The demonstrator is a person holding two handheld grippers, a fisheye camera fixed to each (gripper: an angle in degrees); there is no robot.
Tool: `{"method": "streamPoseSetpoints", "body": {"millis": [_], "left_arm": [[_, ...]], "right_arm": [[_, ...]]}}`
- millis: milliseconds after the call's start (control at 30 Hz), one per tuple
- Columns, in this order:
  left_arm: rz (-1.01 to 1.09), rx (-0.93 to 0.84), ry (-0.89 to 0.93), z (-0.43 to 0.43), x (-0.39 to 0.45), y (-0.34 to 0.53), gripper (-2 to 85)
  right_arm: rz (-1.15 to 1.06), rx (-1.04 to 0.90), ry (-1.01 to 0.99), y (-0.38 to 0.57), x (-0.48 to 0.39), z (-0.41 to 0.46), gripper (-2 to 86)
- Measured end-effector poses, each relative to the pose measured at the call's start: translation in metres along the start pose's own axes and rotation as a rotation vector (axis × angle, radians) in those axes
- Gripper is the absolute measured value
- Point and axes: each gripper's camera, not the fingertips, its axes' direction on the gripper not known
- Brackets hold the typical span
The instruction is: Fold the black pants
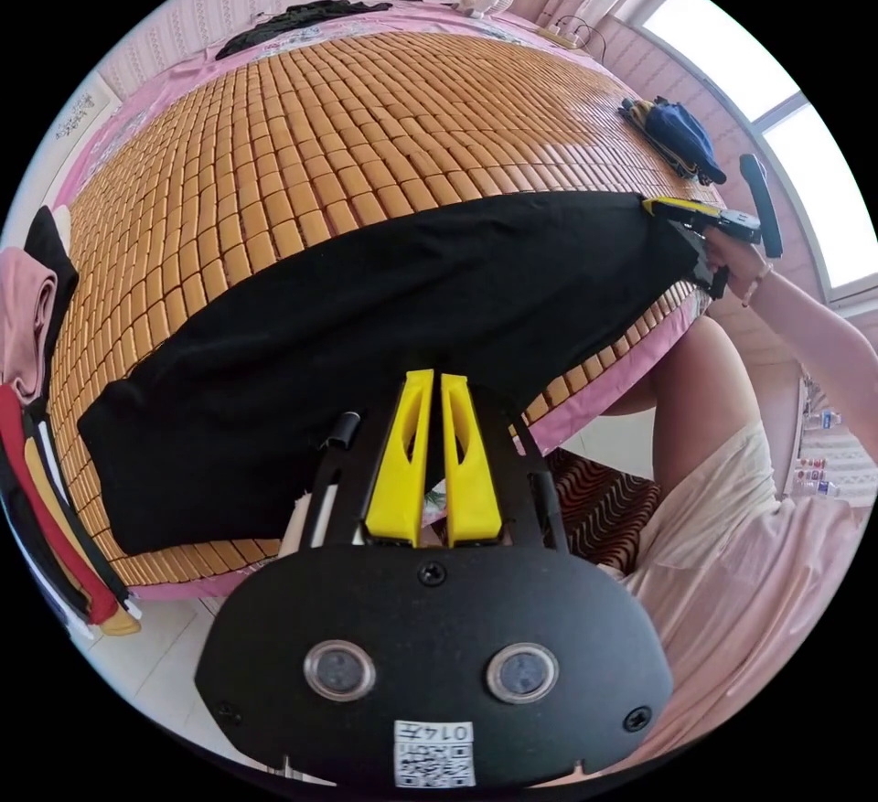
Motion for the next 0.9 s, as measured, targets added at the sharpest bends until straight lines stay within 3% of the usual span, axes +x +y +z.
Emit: {"method": "streamPoseSetpoints", "body": {"millis": [133, 300, 367, 433, 567, 700, 900], "left_arm": [[0.012, -0.001, 0.017, 0.001, 0.008, -0.007, -0.8], [-0.008, 0.035, 0.013, 0.002, 0.023, -0.011, -0.9], [-0.018, 0.033, 0.006, 0.003, 0.029, -0.013, -0.9], [-0.031, 0.028, 0.004, 0.003, 0.033, -0.016, -1.0], [-0.037, 0.009, -0.001, 0.003, 0.044, -0.023, -1.0], [-0.027, 0.012, -0.012, 0.004, 0.055, -0.026, -0.9], [-0.07, -0.008, 0.043, 0.002, 0.064, -0.027, -0.6]], "right_arm": [[0.195, 0.107, -0.061, 0.049, 0.048, -0.039, 2.7], [0.711, 0.293, -0.046, 0.196, 0.15, -0.067, 9.5], [1.015, 0.331, -0.247, 0.254, 0.202, -0.049, 13.3], [1.12, 0.318, -0.309, 0.27, 0.221, -0.037, 14.2], [1.095, 0.181, -0.478, 0.259, 0.232, -0.001, 13.0], [1.059, 0.096, -0.479, 0.245, 0.231, 0.001, 7.9], [0.726, 0.293, -0.37, 0.176, 0.221, -0.066, 4.6]]}}
